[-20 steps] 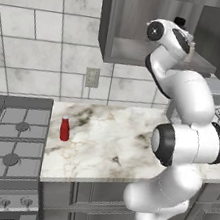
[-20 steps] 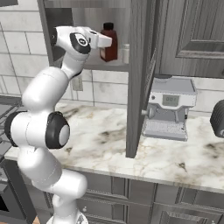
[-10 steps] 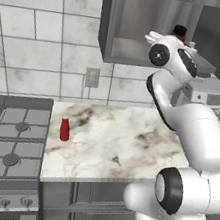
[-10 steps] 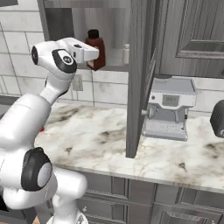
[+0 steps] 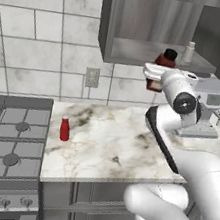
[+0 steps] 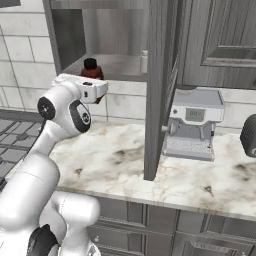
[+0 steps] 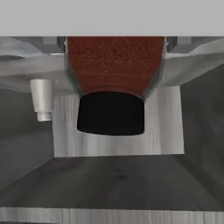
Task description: Collect the paprika, ketchup, and shaker from the cabinet and place them next to the stove.
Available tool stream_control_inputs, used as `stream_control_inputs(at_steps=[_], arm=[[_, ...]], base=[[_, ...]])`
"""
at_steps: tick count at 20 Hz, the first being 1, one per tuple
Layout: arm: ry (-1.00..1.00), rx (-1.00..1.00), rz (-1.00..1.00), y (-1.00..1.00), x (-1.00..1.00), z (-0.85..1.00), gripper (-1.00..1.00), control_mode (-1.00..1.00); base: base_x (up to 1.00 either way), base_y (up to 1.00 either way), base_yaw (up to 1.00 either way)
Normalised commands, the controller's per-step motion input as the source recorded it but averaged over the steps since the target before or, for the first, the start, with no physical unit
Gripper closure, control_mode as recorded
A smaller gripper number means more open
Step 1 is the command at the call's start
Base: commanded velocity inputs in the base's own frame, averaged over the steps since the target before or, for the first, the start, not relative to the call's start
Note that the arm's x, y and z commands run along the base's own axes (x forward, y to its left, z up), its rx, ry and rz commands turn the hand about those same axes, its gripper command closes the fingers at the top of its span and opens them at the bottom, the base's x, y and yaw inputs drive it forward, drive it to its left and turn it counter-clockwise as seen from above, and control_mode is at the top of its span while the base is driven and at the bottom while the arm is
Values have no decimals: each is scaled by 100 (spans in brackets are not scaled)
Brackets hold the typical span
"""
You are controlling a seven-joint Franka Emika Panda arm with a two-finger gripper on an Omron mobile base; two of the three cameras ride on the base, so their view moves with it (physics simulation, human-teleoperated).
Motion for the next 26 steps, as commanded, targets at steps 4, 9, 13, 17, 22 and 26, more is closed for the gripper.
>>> stream_control_inputs(at_steps=[4, 9, 13, 17, 22, 26], arm=[[3, -10, 48, 29, -15, -27, 100, -100], [1, -13, 50, 39, -2, -21, 100, -100], [0, -14, 49, 33, -2, -30, 100, -100], [5, -10, 44, 17, 12, -37, 100, -100], [1, -12, 39, 29, 17, -34, 100, -100], [0, -18, 28, 42, 8, -38, 100, -100]], base=[[0, 0, 0], [0, 0, 0], [0, 0, 0], [0, 0, 0], [0, 0, 0], [0, 0, 0]])
